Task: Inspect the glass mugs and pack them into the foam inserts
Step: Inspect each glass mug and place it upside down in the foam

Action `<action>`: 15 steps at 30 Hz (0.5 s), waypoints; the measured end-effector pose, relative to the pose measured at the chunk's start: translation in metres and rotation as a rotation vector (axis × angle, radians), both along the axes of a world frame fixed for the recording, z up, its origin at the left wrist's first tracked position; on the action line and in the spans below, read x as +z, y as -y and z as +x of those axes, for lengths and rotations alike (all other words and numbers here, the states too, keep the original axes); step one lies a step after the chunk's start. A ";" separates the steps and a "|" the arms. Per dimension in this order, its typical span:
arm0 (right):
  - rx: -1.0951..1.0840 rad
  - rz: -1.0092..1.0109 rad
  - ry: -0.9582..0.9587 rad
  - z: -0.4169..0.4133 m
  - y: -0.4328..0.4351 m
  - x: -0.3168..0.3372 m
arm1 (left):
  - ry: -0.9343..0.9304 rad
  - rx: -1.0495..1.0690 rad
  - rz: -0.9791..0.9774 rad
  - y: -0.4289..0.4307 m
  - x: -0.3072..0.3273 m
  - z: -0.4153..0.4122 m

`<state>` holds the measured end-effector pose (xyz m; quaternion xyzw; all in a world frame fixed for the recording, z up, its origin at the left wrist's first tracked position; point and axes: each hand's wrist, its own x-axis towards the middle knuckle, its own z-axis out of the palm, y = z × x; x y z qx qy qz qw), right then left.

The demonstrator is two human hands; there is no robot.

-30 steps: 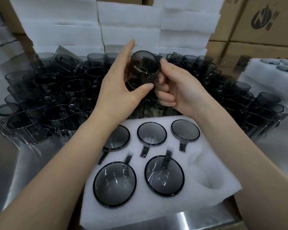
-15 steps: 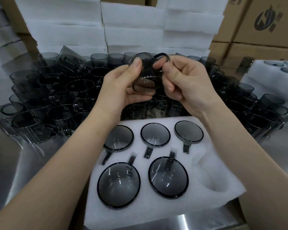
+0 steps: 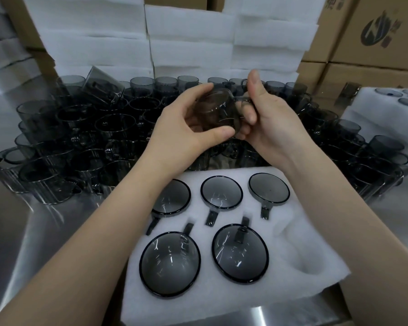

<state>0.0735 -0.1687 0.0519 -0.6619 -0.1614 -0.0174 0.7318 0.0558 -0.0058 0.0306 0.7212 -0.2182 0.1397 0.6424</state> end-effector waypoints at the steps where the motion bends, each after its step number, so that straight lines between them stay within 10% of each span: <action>1: -0.017 -0.010 0.003 0.000 0.000 0.000 | 0.025 0.037 0.050 0.000 0.000 0.000; 15: 0.205 -0.092 -0.077 -0.010 -0.018 -0.009 | 0.158 0.343 0.108 0.006 0.003 -0.004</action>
